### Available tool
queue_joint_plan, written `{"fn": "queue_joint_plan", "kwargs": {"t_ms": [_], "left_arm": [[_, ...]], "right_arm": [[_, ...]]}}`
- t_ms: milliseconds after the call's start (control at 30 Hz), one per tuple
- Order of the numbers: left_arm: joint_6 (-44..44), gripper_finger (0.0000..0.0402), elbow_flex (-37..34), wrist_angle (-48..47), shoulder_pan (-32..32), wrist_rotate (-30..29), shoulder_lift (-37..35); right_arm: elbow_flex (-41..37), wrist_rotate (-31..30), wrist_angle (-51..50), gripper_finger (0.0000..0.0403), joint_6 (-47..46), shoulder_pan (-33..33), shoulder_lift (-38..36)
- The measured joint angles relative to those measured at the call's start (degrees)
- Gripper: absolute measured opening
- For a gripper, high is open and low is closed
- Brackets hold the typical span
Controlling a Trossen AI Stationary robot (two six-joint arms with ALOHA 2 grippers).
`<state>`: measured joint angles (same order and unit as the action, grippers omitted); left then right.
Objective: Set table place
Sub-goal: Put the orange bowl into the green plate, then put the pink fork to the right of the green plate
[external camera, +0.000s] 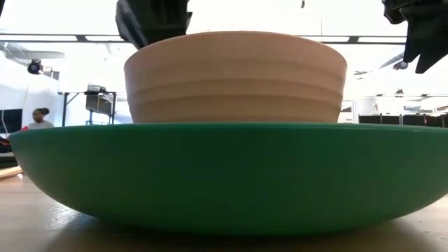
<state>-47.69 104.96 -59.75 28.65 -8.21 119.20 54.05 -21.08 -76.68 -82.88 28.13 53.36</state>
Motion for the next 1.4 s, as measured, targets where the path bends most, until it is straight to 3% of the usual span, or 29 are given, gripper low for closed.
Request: {"fn": "queue_joint_plan", "kwargs": {"t_ms": [200,400,600,800,1100,1400], "left_arm": [[0.03,0.0077,1.03,0.71,-0.26,-1.81,-1.66],[2.7,0.0077,0.86,2.24,-1.56,-5.64,-7.47],[10.57,0.0077,0.86,6.9,-2.97,-5.83,-14.0],[9.77,0.0077,0.85,8.96,-3.04,-5.81,-19.59],[13.03,0.0077,0.62,16.69,-3.04,-5.72,-24.85],[19.83,0.0077,0.53,16.84,-8.42,-2.75,-26.78]], "right_arm": [[-0.46,-0.23,0.34,0.0215,0.75,0.01,0.05],[2.16,-2.1,1.7,0.0215,9.68,0.01,-0.02],[5.3,-0.98,2.09,0.0215,13.56,-0.02,0.09],[7.96,-1.02,2.7,0.0215,13.14,-0.02,0.31],[8.48,-4.58,7.88,0.0215,22.3,-0.02,0.42],[4.77,-3.78,6.24,0.0215,11.51,-2.59,1.57]]}}
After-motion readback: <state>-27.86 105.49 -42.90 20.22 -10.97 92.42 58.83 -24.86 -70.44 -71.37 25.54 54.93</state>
